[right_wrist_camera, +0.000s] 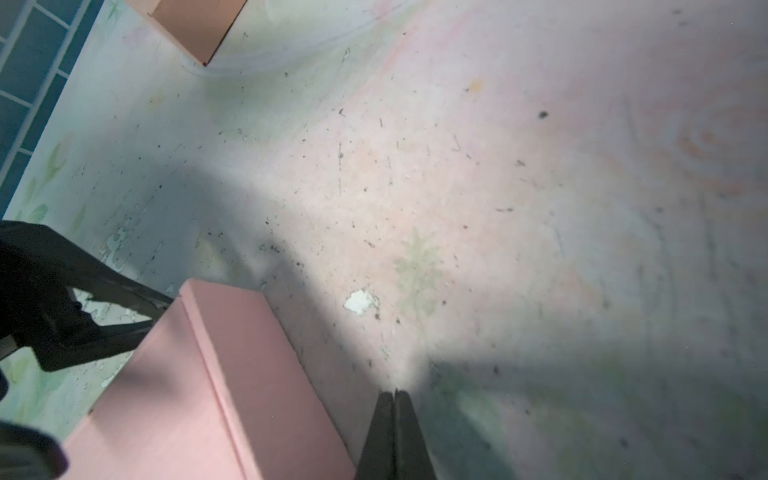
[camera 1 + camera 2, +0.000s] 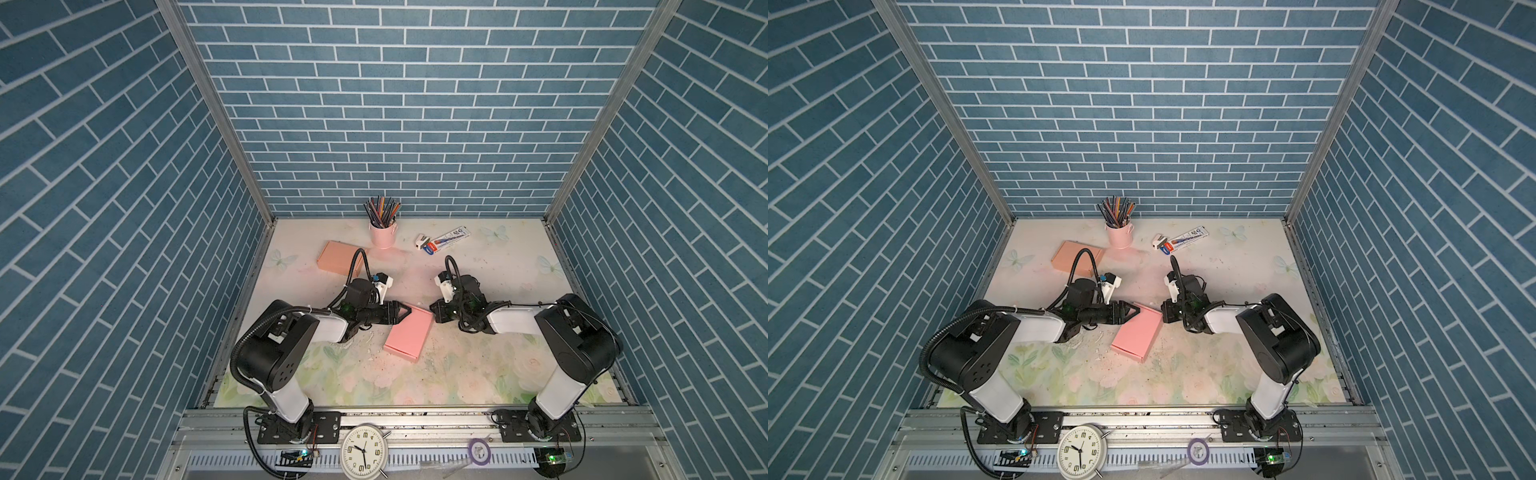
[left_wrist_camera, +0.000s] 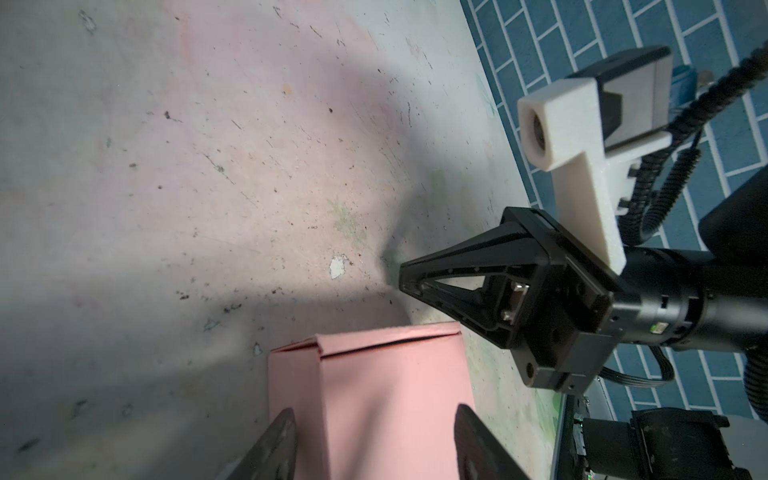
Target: Fold the paper box
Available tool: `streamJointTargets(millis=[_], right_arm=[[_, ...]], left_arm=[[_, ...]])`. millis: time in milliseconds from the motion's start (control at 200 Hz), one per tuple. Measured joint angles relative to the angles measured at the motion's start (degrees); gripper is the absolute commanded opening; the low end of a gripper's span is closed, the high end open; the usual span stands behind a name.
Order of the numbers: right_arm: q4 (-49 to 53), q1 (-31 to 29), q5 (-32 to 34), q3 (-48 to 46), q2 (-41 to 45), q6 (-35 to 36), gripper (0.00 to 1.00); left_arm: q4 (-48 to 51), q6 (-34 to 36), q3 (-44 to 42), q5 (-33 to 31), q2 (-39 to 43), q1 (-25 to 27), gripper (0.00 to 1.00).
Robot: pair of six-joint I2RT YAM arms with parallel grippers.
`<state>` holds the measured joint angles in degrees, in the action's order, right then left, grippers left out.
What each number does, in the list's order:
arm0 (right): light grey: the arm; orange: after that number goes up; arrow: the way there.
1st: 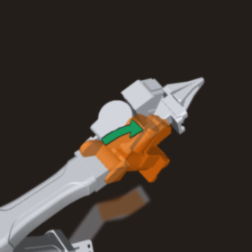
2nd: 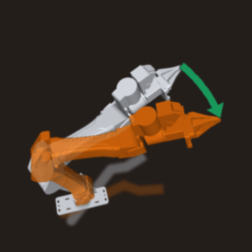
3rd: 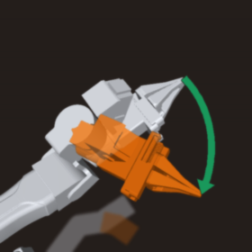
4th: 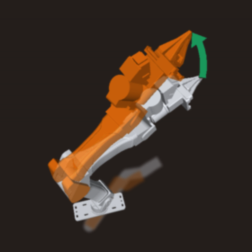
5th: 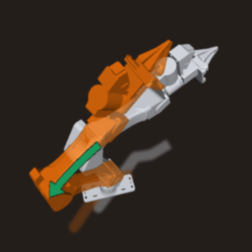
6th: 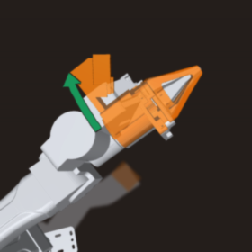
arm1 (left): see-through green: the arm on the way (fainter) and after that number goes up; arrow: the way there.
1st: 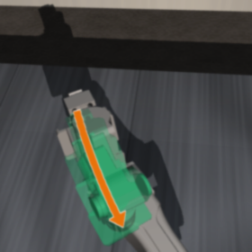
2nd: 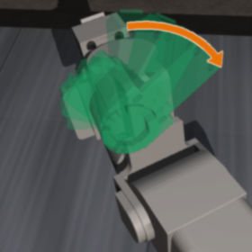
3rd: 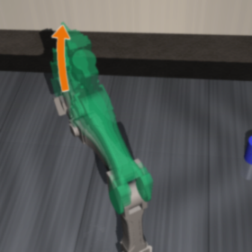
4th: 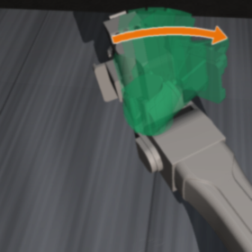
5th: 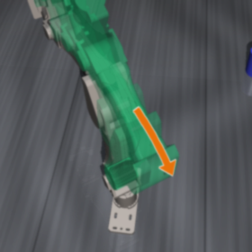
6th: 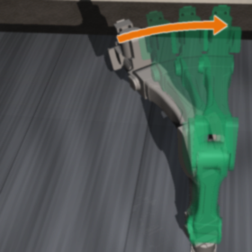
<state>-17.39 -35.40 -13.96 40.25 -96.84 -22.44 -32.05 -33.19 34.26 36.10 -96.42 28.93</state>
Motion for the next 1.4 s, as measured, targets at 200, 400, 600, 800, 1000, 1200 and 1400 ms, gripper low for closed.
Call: streamJointTargets(millis=[200,400,600,800,1000,1200,1400], right_arm=[[1.2,0.33,1.22,-5.25,6.34,-0.02,0.0],[2.19,0.02,1.27,-8.44,9.84,-0.22,0.0],[2.29,-1.38,1.22,-9.44,10.21,-0.5,0.0],[1.53,-3.17,1.14,-8.92,8.94,-1.27,0.0],[1.25,-3.41,1.2,-8.07,6.56,-1.31,0.0],[0.66,-3.45,1.6,-8.04,6.29,-1.33,0.0],[0.76,-3.72,2.64,-7.74,6.19,-1.33,0.0]], left_arm=[[0.52,0.04,0.0,-0.04,0.0,-0.04,0.61],[1.05,0.04,0.0,-0.04,0.33,-0.07,0.61],[1.75,0.35,0.0,0.02,0.61,0.2,0.61],[1.75,0.48,0.0,0.02,0.61,1.16,0.61],[1.81,0.57,0.11,-0.22,0.57,1.97,0.61],[2.27,0.87,0.92,-0.87,0.48,2.86,0.61],[2.8,0.94,1.31,-1.9,0.31,3.58,0.61]])
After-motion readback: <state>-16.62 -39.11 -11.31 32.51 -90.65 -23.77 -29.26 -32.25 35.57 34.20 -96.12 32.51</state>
